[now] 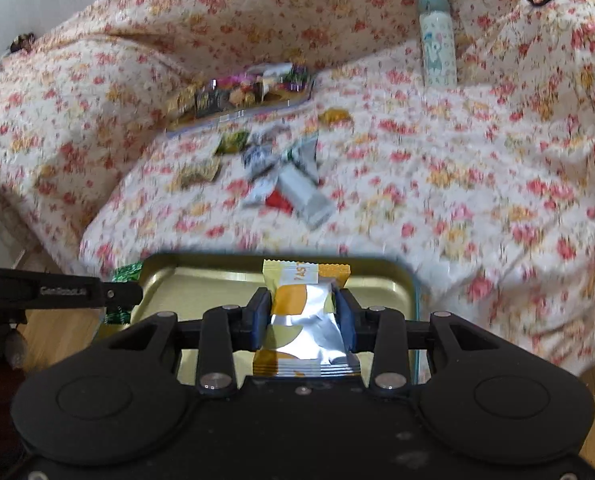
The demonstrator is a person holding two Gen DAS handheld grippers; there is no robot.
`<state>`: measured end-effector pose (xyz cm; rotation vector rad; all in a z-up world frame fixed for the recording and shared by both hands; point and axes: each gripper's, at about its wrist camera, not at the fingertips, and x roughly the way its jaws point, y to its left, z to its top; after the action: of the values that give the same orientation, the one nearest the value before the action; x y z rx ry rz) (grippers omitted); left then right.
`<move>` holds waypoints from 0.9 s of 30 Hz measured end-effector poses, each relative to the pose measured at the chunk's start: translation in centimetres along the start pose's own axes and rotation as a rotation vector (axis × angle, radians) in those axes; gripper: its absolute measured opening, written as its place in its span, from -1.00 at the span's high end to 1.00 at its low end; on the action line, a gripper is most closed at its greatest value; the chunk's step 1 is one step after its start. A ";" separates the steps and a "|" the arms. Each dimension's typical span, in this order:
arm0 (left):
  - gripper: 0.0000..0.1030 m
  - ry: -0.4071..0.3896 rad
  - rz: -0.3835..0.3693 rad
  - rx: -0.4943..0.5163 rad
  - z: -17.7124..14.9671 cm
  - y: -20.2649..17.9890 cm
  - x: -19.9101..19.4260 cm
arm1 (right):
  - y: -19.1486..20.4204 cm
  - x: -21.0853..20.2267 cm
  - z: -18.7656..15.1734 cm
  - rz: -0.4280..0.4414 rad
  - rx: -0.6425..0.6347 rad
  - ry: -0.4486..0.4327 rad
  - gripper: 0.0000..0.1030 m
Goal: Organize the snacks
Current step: 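Carry the green candy and yellow-silver packet over the gold tray with both tools, then open the left tool dropping the green candy while the right tool releases the packet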
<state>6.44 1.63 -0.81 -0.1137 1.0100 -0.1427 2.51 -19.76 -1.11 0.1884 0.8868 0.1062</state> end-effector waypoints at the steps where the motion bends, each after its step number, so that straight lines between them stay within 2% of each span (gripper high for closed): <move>1: 0.51 0.011 -0.001 0.001 -0.4 -0.1 0.1 | 0.0 0.0 -0.3 0.004 0.003 0.013 0.26; 8: 0.50 0.084 -0.029 -0.010 -2.5 -0.5 0.5 | -0.7 0.3 -1.9 0.045 0.068 0.112 0.26; 18: 0.50 0.143 -0.011 -0.025 -4.3 -0.1 1.3 | 0.0 0.8 -2.9 0.049 0.037 0.168 0.26; 27: 0.50 0.142 0.017 -0.031 -4.6 0.0 1.3 | 0.2 0.6 -3.1 0.019 0.011 0.167 0.25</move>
<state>3.23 1.23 -4.29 -0.1245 1.1550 -0.1210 0.51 -19.14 -3.47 0.2002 1.0527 0.1366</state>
